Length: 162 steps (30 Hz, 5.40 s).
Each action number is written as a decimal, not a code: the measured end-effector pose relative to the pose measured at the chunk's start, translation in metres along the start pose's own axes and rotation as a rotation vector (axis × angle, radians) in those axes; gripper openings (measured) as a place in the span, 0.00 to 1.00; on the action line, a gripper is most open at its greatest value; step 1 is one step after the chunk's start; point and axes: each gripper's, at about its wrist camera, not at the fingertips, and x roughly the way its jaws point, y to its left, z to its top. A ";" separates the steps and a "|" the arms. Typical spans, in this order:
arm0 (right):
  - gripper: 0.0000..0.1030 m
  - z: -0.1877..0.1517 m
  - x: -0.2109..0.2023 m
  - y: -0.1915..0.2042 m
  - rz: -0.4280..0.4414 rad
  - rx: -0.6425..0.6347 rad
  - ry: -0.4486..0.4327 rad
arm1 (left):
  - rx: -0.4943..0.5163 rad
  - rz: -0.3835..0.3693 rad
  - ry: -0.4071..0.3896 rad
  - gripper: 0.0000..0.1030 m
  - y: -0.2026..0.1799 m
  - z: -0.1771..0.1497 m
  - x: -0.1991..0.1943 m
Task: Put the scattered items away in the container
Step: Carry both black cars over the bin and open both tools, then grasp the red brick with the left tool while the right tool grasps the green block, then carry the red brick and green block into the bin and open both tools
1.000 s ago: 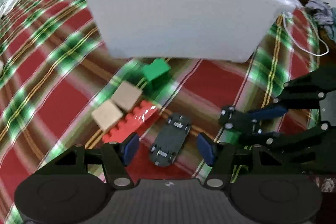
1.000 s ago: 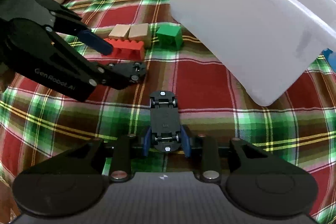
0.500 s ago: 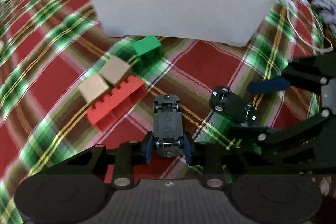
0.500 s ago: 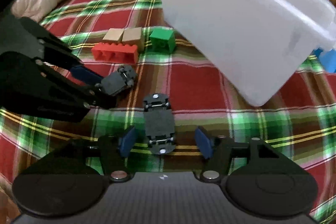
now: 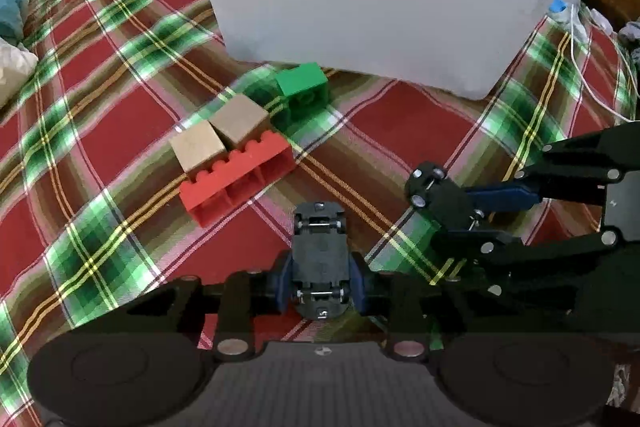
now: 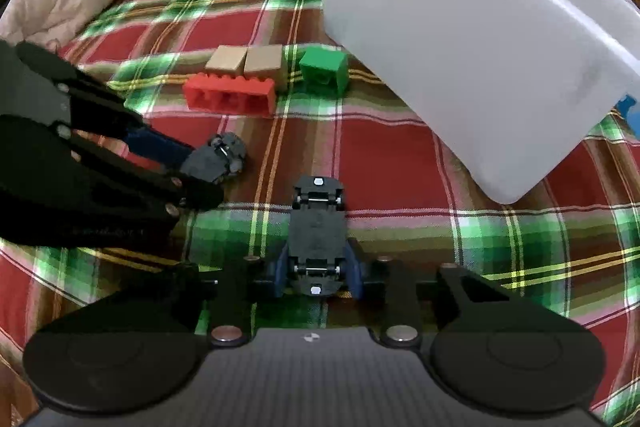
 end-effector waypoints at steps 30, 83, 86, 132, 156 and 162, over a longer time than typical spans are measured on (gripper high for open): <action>0.32 0.112 -0.097 -0.072 -0.160 0.165 -0.282 | 0.093 0.055 -0.310 0.32 -0.011 0.177 -0.089; 0.58 0.055 -0.032 0.003 0.003 -0.018 -0.097 | -0.030 0.076 -0.076 0.86 0.066 0.040 -0.024; 0.58 0.048 -0.033 -0.003 -0.006 -0.005 -0.097 | -0.008 0.051 -0.078 0.86 0.060 0.038 -0.006; 0.37 0.076 0.043 0.019 -0.018 -0.351 -0.097 | -0.015 0.007 -0.049 0.24 0.074 -0.006 -0.001; 0.37 0.106 -0.112 -0.038 -0.134 -0.020 -0.305 | 0.117 0.016 -0.270 0.24 0.012 0.128 -0.113; 0.37 0.117 -0.109 -0.070 -0.173 0.060 -0.312 | 0.127 0.026 -0.276 0.24 0.001 0.171 -0.099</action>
